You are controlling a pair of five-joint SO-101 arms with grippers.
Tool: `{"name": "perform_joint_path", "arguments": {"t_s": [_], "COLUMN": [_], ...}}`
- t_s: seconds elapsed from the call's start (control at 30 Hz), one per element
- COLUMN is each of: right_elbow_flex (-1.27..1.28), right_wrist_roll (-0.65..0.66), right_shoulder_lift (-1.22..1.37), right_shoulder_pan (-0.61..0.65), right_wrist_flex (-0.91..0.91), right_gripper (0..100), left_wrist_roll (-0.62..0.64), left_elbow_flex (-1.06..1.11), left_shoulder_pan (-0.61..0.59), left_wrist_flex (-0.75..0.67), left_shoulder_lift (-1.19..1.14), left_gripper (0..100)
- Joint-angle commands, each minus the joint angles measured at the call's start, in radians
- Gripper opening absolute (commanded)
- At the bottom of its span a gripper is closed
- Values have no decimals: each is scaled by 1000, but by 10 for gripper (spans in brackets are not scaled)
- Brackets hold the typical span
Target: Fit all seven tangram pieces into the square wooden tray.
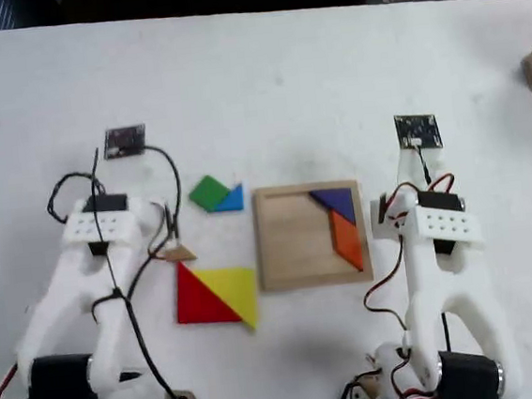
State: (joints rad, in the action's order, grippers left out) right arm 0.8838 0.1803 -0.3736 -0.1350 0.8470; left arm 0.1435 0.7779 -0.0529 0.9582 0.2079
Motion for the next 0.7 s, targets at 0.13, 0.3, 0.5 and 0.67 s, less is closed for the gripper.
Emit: {"name": "perform_joint_path", "arguments": {"t_s": [0.13, 0.3, 0.5, 0.67], "right_elbow_flex": [-6, -5, 2, 3], "right_wrist_roll": [17, 18, 18, 18], "right_shoulder_lift": [-38, -38, -38, -38], "right_shoulder_pan": [12, 36, 38, 38], "right_wrist_flex": [-16, -16, -16, -16], "right_gripper": [24, 24, 24, 24], "left_wrist_roll": [144, 146, 181, 244], "left_elbow_flex": [48, 127, 110, -11], "left_shoulder_pan": [-2, -4, 45, 48], "left_wrist_flex": [43, -44, -75, -46], "left_shoulder_lift": [7, 4, -50, -166], "left_gripper": [304, 304, 287, 286]}}
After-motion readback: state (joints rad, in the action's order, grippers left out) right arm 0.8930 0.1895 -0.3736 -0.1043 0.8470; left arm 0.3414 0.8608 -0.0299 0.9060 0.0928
